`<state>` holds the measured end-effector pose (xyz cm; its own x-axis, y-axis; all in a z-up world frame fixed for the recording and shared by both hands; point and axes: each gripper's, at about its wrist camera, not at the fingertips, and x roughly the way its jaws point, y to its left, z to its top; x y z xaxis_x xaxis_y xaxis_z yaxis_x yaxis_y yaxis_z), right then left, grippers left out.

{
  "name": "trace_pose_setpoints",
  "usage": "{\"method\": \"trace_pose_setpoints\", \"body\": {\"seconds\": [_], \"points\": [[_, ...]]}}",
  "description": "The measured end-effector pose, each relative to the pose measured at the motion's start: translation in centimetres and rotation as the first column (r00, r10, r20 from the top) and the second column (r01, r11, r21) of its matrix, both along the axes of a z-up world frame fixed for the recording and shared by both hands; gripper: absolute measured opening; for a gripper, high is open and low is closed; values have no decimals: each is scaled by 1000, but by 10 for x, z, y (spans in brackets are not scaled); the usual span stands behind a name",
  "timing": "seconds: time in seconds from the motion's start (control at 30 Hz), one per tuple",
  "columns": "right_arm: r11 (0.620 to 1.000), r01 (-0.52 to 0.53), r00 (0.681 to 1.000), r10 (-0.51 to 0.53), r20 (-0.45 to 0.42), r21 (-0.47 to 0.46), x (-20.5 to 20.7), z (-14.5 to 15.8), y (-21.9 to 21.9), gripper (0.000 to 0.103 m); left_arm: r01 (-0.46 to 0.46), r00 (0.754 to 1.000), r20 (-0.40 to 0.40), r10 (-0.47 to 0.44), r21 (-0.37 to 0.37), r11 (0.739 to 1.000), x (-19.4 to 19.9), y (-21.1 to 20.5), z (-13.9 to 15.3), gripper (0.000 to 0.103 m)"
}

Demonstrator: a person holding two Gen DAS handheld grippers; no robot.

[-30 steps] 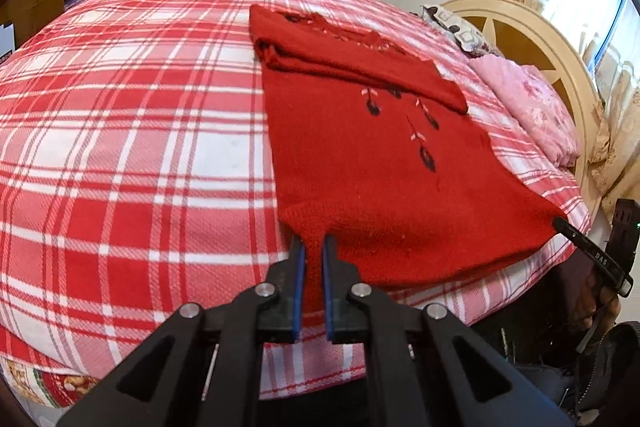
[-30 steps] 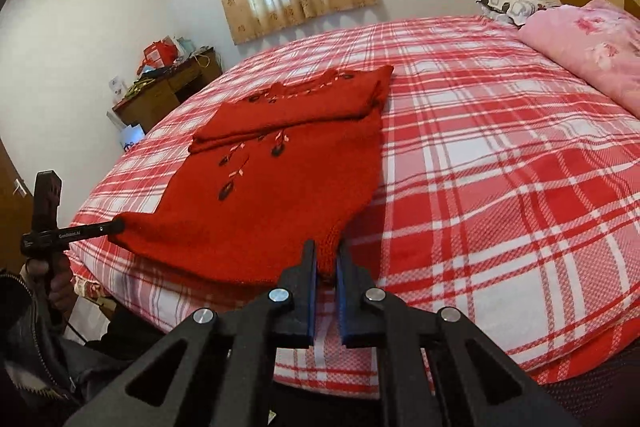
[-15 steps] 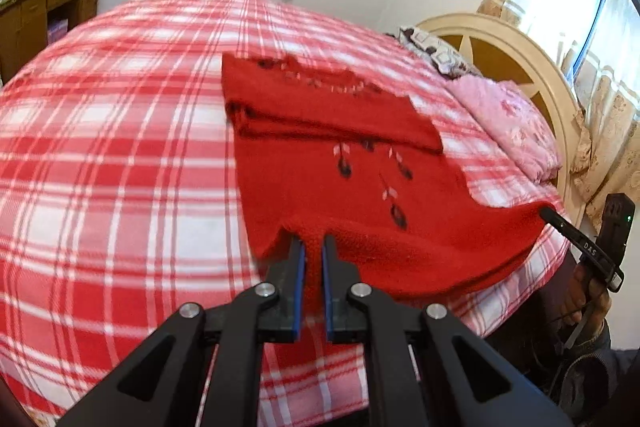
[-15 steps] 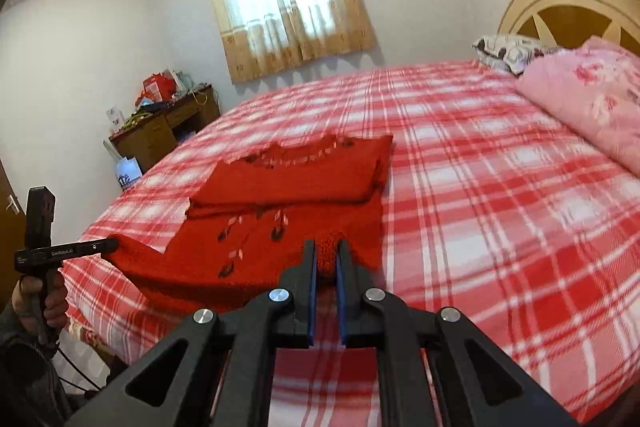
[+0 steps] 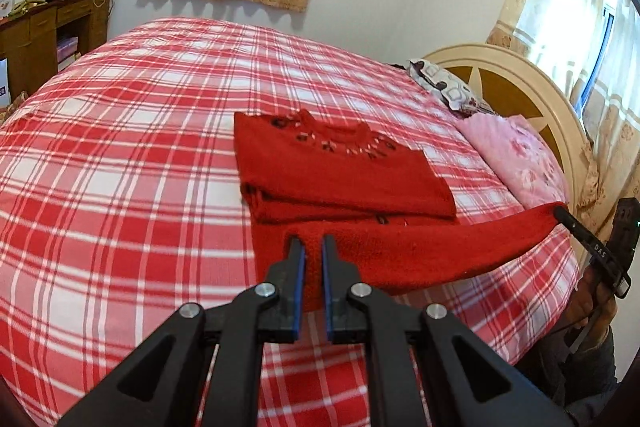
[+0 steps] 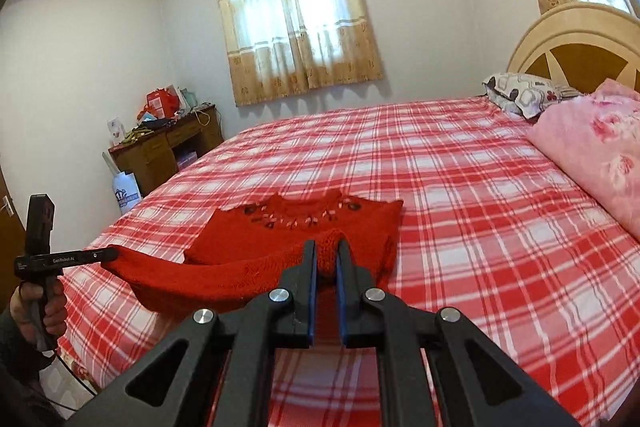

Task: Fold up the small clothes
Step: 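Lift the hem with the left gripper and fold it up over the collar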

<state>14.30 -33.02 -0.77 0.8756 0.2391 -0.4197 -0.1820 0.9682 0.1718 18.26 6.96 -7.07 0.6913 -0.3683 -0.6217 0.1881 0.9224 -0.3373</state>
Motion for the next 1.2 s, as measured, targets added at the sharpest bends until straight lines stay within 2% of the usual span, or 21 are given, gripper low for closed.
{"method": "trace_pose_setpoints", "body": {"seconds": [0.3, 0.57, 0.87, 1.07, 1.13, 1.2], "points": [[999, 11, 1000, -11, 15, -38, 48, 16, 8, 7, -27, 999, 38, 28, -10, 1000, 39, 5, 21, 8], [998, 33, 999, -35, -27, -52, 96, 9, 9, 7, -45, 998, 41, 45, -3, 999, 79, 5, 25, 8], [995, 63, 989, -73, -126, -79, 166, -19, 10, 7, -63, 998, -1, 63, 14, 998, 136, -1, 9, 8], [989, 100, 965, -124, -231, -111, 219, -64, 6, 7, -73, 996, -51, 74, 28, 997, 175, -2, -16, 8], [990, 83, 953, -113, -281, -116, 235, -79, 5, 8, -79, 994, -71, 82, 48, 996, 186, -6, -27, 8], [987, 98, 942, -134, -309, -130, 246, -91, 4, 11, -83, 992, -88, 92, 104, 991, 197, -14, -42, 10]]}}
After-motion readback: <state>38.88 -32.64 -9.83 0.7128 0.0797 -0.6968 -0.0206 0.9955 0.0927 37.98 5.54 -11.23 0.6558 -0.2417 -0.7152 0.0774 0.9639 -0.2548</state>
